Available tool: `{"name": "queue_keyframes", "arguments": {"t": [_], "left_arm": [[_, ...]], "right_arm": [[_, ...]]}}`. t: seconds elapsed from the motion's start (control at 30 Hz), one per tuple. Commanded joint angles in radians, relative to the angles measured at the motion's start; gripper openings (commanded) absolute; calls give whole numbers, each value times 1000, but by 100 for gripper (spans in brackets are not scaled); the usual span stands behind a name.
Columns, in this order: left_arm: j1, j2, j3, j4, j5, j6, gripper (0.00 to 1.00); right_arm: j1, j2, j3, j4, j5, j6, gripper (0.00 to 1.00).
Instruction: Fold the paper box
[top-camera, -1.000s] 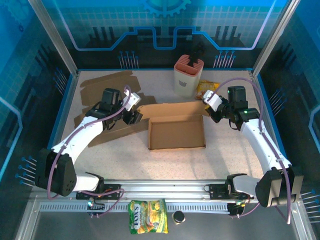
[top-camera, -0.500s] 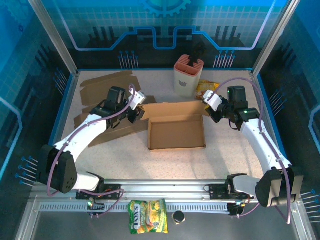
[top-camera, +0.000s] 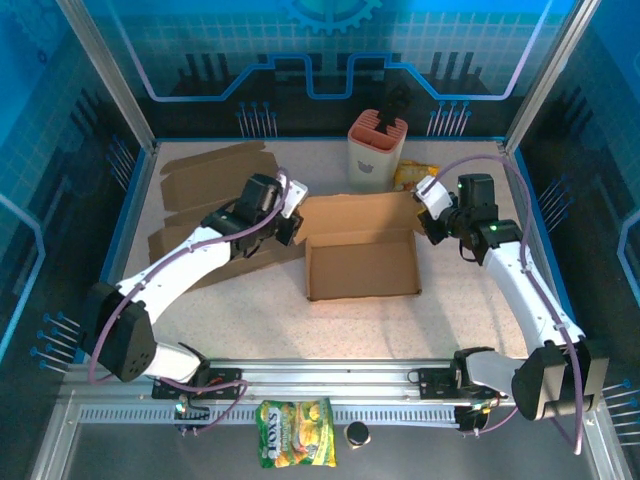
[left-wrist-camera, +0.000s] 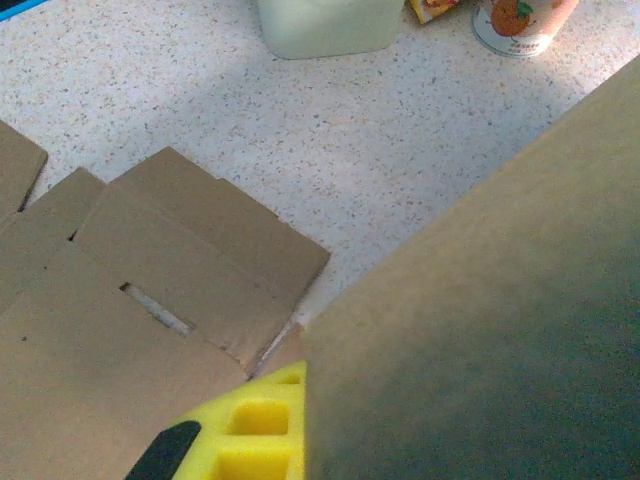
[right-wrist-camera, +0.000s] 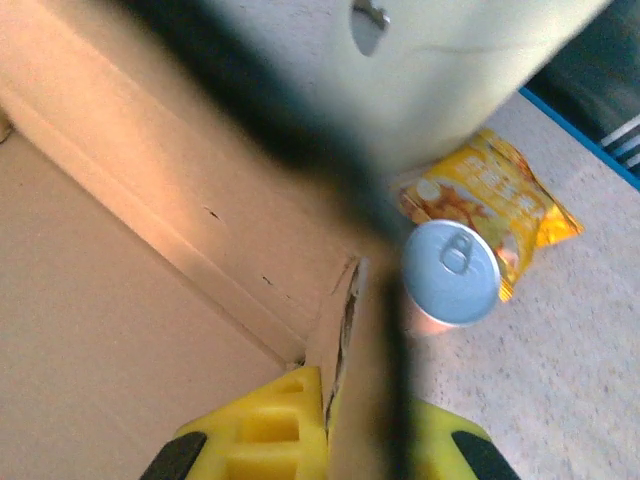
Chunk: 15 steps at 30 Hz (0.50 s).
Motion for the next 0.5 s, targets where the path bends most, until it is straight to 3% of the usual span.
{"name": "queue_keyframes", "arguments": {"t": [0.0, 0.23, 0.47], "left_arm": [[-62, 23, 62, 30, -71, -124, 0], [-74, 37, 66, 143, -78, -212, 0], [-87, 64, 18, 311, -17, -264, 0]], "right_arm": [[49, -18, -1, 39, 12, 219, 0], [122, -107, -115, 191, 126, 522, 0], [196, -173, -295, 415, 246, 660, 0]]}}
